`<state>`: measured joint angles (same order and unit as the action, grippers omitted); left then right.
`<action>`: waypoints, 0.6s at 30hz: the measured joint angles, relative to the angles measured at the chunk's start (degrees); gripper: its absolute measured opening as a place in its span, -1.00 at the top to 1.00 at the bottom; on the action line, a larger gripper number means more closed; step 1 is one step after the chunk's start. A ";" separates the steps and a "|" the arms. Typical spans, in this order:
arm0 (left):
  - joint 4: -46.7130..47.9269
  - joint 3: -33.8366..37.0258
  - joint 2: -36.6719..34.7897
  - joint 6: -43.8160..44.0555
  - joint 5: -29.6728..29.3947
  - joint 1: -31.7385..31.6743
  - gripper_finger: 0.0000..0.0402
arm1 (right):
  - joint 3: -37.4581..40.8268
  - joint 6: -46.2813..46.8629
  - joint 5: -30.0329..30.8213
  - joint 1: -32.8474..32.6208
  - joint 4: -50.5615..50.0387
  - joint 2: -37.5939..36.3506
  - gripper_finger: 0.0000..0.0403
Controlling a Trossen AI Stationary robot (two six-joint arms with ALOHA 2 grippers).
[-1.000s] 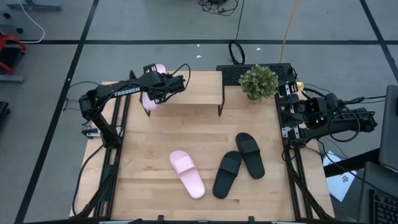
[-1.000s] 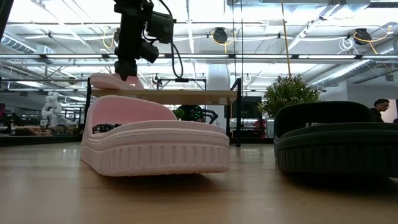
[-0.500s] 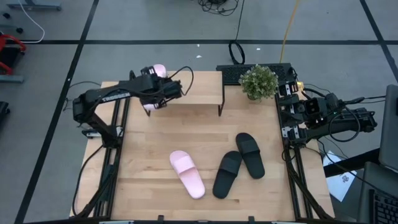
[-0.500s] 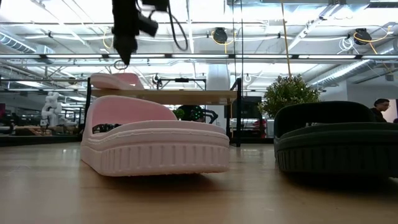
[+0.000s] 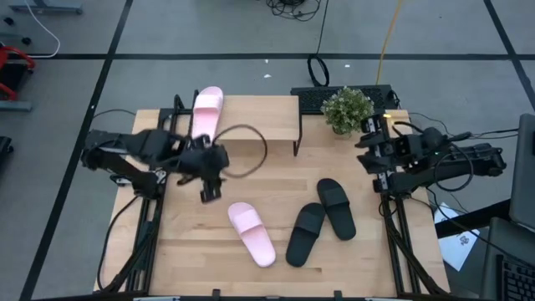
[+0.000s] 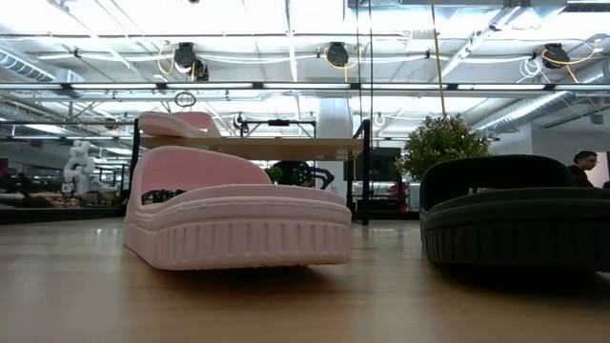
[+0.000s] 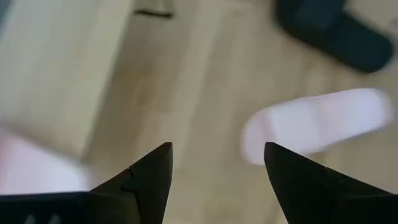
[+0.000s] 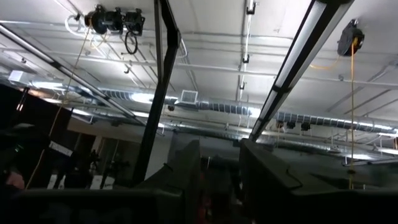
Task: Pick and place slides into the shelf
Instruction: Put the pink slipper on the shelf
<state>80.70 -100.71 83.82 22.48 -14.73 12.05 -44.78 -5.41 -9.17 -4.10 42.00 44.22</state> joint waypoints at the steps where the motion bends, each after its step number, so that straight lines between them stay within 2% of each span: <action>1: -1.02 0.00 0.27 1.32 -0.01 1.88 -0.20 | 0.00 -0.02 0.02 0.00 -0.18 0.49 0.48; 5: -5.40 0.00 3.14 6.90 -0.07 7.46 -0.16 | 0.00 0.32 0.04 0.00 -3.32 2.43 0.48; 10: -10.59 -0.04 8.00 12.57 -0.04 11.57 -0.11 | 0.00 4.06 0.13 -0.82 -8.44 5.63 0.48; 18: -10.81 0.00 17.81 16.76 3.67 14.22 -0.12 | 0.00 2.75 0.10 -4.08 -8.62 7.14 0.48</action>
<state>69.89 -100.71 101.63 39.24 -11.07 26.27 -44.77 -2.66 -9.07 -8.18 33.39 51.36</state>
